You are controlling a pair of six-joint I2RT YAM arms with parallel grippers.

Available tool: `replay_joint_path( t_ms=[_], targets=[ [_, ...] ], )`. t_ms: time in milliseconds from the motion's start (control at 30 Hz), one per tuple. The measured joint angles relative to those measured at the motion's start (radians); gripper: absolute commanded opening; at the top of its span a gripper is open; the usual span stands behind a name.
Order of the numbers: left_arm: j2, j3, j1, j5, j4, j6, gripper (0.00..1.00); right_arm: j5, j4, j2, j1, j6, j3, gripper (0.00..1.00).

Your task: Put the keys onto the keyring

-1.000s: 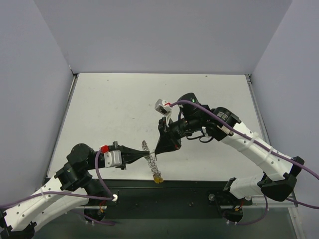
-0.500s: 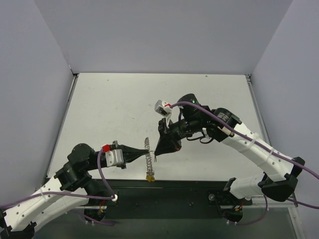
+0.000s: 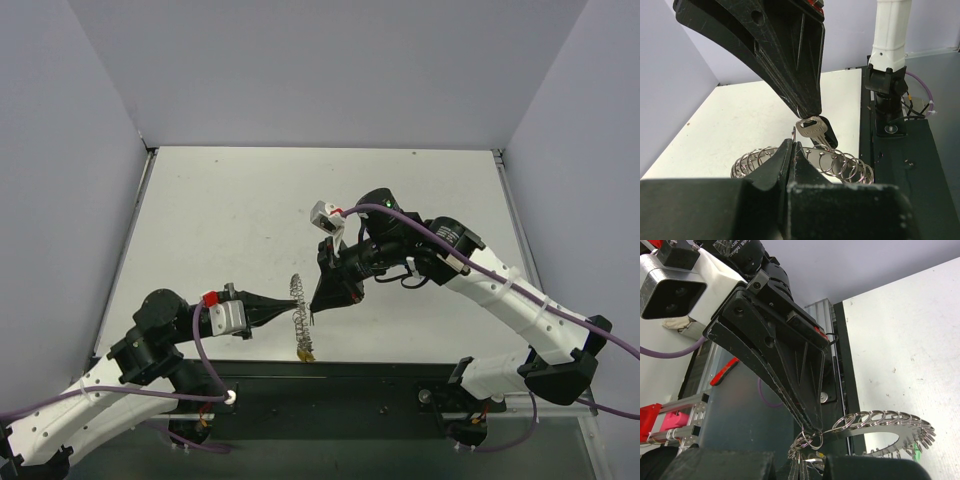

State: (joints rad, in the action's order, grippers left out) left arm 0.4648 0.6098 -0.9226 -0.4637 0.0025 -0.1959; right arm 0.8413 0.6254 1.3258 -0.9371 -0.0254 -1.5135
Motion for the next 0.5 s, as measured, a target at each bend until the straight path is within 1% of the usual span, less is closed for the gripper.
replay_joint_path(
  t_ms=[500],
  targets=[
    [-0.006, 0.0, -0.002, -0.001, 0.001, 0.0, 0.0, 0.0, 0.0, 0.016, 0.0, 0.0, 0.0, 0.0]
  ],
)
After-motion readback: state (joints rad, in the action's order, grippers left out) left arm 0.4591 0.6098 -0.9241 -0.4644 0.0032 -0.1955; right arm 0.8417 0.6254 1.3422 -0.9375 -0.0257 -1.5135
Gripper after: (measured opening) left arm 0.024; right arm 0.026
